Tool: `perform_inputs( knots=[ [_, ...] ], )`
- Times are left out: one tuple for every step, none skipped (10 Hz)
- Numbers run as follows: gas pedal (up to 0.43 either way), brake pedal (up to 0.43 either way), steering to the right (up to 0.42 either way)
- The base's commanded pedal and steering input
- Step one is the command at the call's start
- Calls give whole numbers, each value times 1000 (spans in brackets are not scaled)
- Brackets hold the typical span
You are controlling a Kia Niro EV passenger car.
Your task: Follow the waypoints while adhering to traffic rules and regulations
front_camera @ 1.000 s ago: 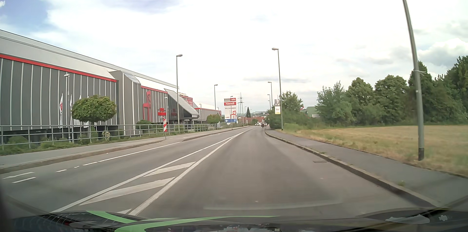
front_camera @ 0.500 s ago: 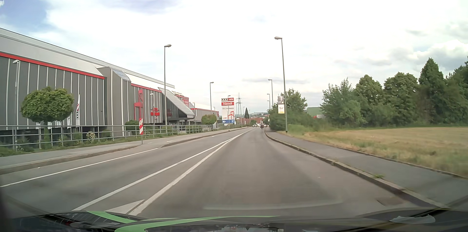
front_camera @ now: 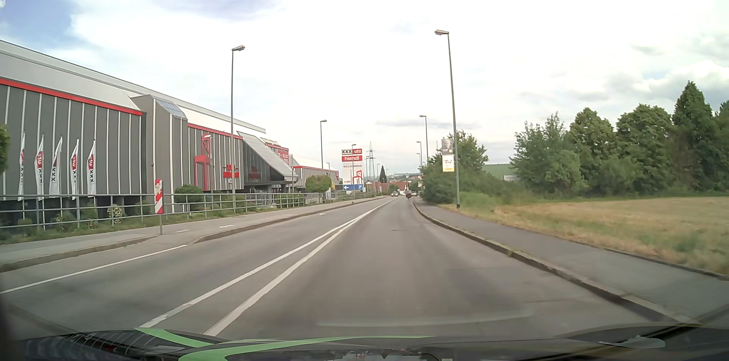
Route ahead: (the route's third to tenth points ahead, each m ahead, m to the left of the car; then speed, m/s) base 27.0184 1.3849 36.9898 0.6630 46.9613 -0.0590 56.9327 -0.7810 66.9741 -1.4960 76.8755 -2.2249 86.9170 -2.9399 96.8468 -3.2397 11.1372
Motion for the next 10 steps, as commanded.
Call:
perform_inputs(
  knots=[
    [87, 0, 1],
    [87, 0, 1],
    [87, 0, 1],
    [87, 0, 3],
    [87, 0, 3],
    [87, 0, 3],
    [87, 0, 3],
    [87, 0, 3],
    [87, 0, 3],
    [87, 0, 3]
  ],
)
